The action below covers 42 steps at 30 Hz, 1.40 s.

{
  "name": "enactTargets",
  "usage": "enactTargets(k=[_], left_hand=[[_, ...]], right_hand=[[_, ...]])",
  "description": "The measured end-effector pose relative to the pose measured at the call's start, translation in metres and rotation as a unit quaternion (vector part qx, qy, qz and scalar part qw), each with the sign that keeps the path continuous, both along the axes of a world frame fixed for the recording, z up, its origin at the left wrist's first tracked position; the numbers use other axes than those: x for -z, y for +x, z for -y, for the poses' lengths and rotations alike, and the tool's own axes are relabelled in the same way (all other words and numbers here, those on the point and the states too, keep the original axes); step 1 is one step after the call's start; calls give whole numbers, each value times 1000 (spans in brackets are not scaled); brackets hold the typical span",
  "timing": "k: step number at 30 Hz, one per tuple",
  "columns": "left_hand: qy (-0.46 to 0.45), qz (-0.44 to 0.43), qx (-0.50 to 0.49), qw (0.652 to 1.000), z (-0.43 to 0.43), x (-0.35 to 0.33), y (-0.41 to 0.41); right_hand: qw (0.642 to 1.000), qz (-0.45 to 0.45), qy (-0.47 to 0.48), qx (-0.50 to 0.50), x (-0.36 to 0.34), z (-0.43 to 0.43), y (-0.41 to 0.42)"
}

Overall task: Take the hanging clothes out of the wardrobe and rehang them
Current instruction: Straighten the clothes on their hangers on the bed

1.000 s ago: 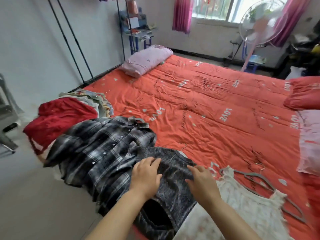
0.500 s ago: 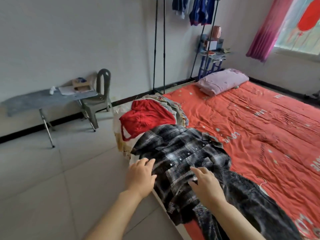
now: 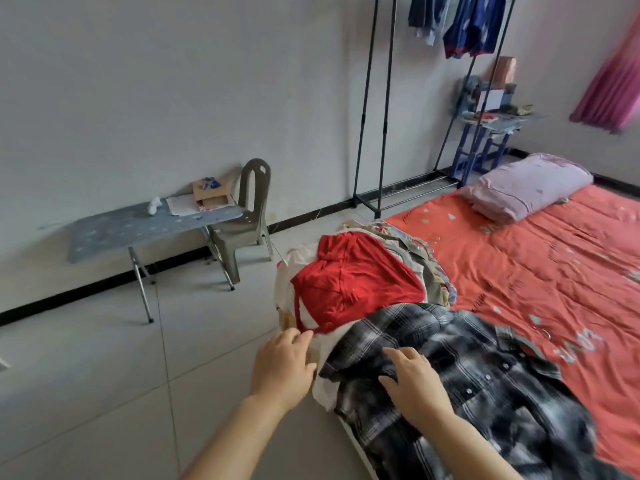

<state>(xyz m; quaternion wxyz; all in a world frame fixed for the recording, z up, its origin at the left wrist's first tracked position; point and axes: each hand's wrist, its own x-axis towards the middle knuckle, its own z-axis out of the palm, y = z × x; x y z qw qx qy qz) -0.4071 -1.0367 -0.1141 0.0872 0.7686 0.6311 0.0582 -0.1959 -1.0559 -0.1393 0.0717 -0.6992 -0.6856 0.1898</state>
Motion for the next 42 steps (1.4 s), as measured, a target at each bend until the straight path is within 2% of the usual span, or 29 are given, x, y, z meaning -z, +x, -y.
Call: enactTargets(k=[9,21,30,42], left_hand=[[-7,3,43,999,-151,10,-44],[-17,6,201,979,-372,11,-66],[-38,-1,295,955,-484,37,12],[-129,-58,347,927,-622,144,173]], right_hand=[[999,1,8,46,-4,-138,-38],[976,8,-8,217,10,-277,-77],[955,-1,-21,296,51,-362,-17],[935,-69,-92,336,179,-517,134]])
